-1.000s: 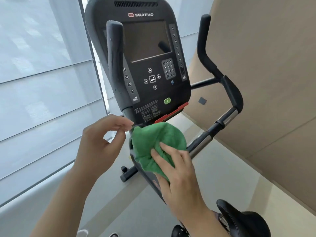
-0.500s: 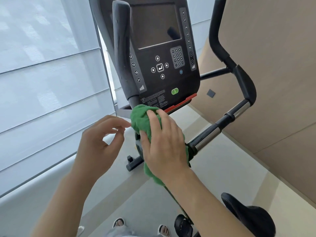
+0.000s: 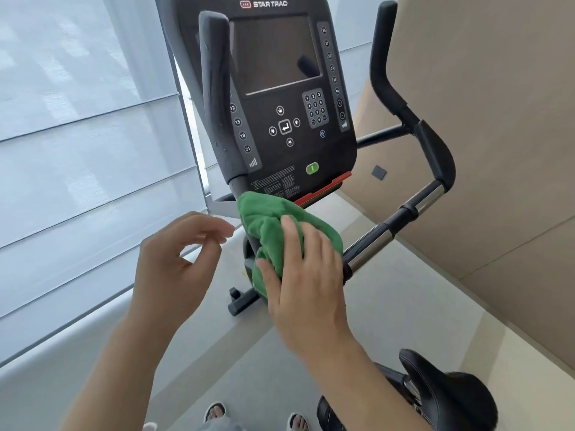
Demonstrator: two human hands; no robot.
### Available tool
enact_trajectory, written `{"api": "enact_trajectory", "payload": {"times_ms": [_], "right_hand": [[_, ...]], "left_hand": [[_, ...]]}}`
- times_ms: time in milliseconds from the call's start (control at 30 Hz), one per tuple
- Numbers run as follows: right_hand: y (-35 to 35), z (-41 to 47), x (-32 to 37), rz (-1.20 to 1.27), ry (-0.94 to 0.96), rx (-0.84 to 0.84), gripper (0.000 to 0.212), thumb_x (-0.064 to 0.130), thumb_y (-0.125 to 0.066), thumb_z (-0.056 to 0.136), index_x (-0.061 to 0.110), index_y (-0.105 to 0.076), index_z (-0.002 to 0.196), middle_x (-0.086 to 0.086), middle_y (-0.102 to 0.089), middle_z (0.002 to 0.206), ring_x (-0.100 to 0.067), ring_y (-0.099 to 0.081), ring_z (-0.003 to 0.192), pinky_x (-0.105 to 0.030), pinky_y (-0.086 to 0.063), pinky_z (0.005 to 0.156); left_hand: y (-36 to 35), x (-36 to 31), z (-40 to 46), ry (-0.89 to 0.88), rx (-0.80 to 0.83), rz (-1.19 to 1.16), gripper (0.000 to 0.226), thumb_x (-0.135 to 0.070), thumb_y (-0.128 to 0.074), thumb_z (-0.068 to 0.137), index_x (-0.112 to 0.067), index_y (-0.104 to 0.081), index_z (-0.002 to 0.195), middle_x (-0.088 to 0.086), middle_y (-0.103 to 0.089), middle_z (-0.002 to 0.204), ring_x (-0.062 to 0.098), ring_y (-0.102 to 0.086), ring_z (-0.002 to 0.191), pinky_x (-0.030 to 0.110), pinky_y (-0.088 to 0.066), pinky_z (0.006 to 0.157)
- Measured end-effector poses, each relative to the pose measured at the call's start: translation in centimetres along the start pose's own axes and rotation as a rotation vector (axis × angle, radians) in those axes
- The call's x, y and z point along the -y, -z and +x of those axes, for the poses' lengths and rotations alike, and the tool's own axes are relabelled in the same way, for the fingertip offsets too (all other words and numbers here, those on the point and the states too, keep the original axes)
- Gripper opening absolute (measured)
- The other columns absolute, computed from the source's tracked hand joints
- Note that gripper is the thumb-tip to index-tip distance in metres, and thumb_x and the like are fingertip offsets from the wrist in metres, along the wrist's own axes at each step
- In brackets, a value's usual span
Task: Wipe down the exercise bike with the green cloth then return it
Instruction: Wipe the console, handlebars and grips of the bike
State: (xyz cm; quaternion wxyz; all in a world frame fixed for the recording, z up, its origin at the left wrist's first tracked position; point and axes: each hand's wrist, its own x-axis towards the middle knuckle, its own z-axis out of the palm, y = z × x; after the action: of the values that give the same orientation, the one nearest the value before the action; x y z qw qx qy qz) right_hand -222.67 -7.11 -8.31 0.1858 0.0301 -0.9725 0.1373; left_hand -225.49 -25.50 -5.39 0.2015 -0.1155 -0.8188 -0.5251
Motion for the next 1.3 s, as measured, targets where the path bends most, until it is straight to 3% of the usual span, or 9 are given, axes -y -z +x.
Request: {"api": "enact_trajectory", "payload": {"times_ms": [167,267,400,633,733,867,1100,1167,1300], "right_hand": [[0.3,1.2,0.9,-0.024,-0.007,0.090,0.071,0.062,-0.032,0.106,0.016,-0.035,0.159,-0.012,-0.051,0.149,-0.032,-0.050,0.134,-0.050,-0.044,0.111],[0.6,7.2,0.2,0.177,-0.086,0.190,0.050,0.066,-0.034,0.104,0.027,-0.054,0.128,0.004,-0.066,0.104,-0.025,-0.062,0.092,-0.042,-0.050,0.078],[0.9,10.4,-1.3,0.526,-0.178,0.336,0.041,0.064,-0.042,0.105,0.030,-0.060,0.089,0.008,-0.067,0.079,-0.019,-0.064,0.080,-0.040,-0.050,0.077],[-0.8,-1.2,-1.5,0.040,0.066,-0.082,0.052,0.042,-0.051,0.101,0.026,-0.052,0.150,-0.004,-0.052,0.132,-0.028,-0.052,0.115,-0.043,-0.045,0.092],[-1.2,-3.8,-1.7,-0.060,0.145,-0.095,0.060,0.031,-0.055,0.087,0.028,-0.053,0.147,-0.009,-0.050,0.130,-0.032,-0.050,0.110,-0.046,-0.046,0.083],[-0.7,1.4,-2.8,0.199,0.116,-0.192,0.037,0.018,-0.057,0.093,0.020,-0.068,0.128,-0.005,-0.057,0.113,-0.028,-0.054,0.099,-0.043,-0.051,0.079],[3.9,6.9,-6.6,0.301,-0.077,-0.254,0.025,0.013,-0.066,0.101,0.015,-0.068,0.125,0.000,-0.056,0.109,-0.016,-0.058,0.093,-0.032,-0.052,0.080],[6.5,6.5,-8.9,0.335,-0.149,-0.322,0.020,0.018,-0.065,0.103,0.017,-0.068,0.122,0.002,-0.056,0.108,-0.009,-0.055,0.089,-0.022,-0.045,0.078],[9.8,4.0,-10.4,0.412,-0.222,-0.296,0.013,0.026,-0.063,0.105,0.021,-0.068,0.116,0.005,-0.059,0.106,-0.002,-0.061,0.095,-0.009,-0.045,0.081]], "left_hand": [[1.0,0.9,-0.3,0.042,-0.003,0.039,0.035,0.001,-0.057,0.087,-0.029,-0.074,0.090,-0.006,-0.077,0.097,0.018,-0.073,0.097,0.033,-0.056,0.071],[1.1,0.6,-0.5,0.049,0.011,0.016,0.035,-0.001,-0.055,0.086,-0.029,-0.075,0.089,-0.006,-0.077,0.096,0.017,-0.073,0.097,0.032,-0.056,0.073],[0.6,0.1,-0.4,0.038,0.071,-0.010,0.047,0.014,-0.059,0.089,-0.030,-0.076,0.089,-0.004,-0.076,0.092,0.019,-0.073,0.092,0.037,-0.056,0.073],[0.7,0.2,-0.2,-0.004,0.099,0.000,0.045,0.019,-0.060,0.087,-0.023,-0.076,0.088,-0.005,-0.074,0.088,0.021,-0.071,0.089,0.030,-0.053,0.070],[1.0,0.4,0.0,-0.005,0.098,0.007,0.046,0.020,-0.060,0.087,-0.023,-0.076,0.087,-0.008,-0.074,0.088,0.019,-0.070,0.089,0.029,-0.053,0.069],[1.2,0.2,0.1,0.013,0.106,0.010,0.042,0.014,-0.060,0.089,-0.024,-0.076,0.086,-0.004,-0.074,0.087,0.020,-0.071,0.089,0.030,-0.050,0.057],[0.0,-0.7,0.2,-0.007,0.164,-0.043,0.042,0.012,-0.060,0.091,-0.026,-0.077,0.089,-0.012,-0.073,0.090,0.015,-0.070,0.091,0.005,-0.040,0.057],[-0.4,-0.3,0.0,-0.014,0.185,-0.060,0.042,0.011,-0.060,0.092,-0.028,-0.077,0.093,-0.012,-0.073,0.095,0.017,-0.070,0.094,0.011,-0.048,0.063],[-1.4,0.6,-0.3,-0.054,0.233,0.003,0.030,-0.003,-0.063,0.097,-0.029,-0.076,0.104,-0.013,-0.068,0.117,0.024,-0.065,0.110,0.047,-0.058,0.081]]}}
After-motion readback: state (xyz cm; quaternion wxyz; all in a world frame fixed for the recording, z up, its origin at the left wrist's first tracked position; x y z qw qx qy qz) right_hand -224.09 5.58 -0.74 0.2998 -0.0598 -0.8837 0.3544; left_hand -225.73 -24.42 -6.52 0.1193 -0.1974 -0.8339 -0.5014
